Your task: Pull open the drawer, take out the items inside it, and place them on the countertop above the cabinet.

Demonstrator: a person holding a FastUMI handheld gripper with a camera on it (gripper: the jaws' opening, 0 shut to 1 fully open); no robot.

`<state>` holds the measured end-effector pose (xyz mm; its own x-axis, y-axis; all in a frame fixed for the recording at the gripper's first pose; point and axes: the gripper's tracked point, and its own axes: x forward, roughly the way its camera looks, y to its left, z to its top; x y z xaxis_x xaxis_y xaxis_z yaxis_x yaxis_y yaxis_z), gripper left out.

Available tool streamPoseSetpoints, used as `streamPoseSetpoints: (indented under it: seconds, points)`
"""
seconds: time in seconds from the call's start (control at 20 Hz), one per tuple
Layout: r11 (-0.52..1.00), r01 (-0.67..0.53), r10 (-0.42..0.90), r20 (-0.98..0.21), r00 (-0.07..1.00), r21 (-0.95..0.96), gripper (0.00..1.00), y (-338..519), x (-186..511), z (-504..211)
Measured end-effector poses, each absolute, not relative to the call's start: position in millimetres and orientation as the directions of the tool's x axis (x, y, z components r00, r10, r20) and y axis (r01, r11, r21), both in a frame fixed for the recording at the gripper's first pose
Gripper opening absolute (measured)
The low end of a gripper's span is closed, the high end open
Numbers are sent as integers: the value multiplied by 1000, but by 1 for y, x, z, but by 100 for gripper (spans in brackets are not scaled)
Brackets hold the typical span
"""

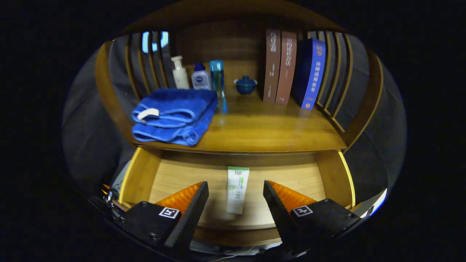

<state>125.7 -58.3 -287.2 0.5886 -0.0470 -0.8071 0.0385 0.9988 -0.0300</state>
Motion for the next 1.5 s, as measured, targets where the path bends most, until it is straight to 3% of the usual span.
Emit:
streamPoseSetpoints:
  seconds: [0.4,0.65,0.8,0.95,1.1,1.5]
  points:
    - [999,44,-43,-953,299,-31,97,-64,121,-369]
    - [996,34,-83,-972,222,-77,97,-64,125,-370]
    - [998,22,-59,-980,190,-56,77,-60,128,-377]
    - [998,10,-59,-976,208,-58,56,-57,135,-375]
    - [999,18,-41,-972,232,-38,47,-56,134,-374]
    - [999,-4,49,-947,318,51,48,-57,108,-329]
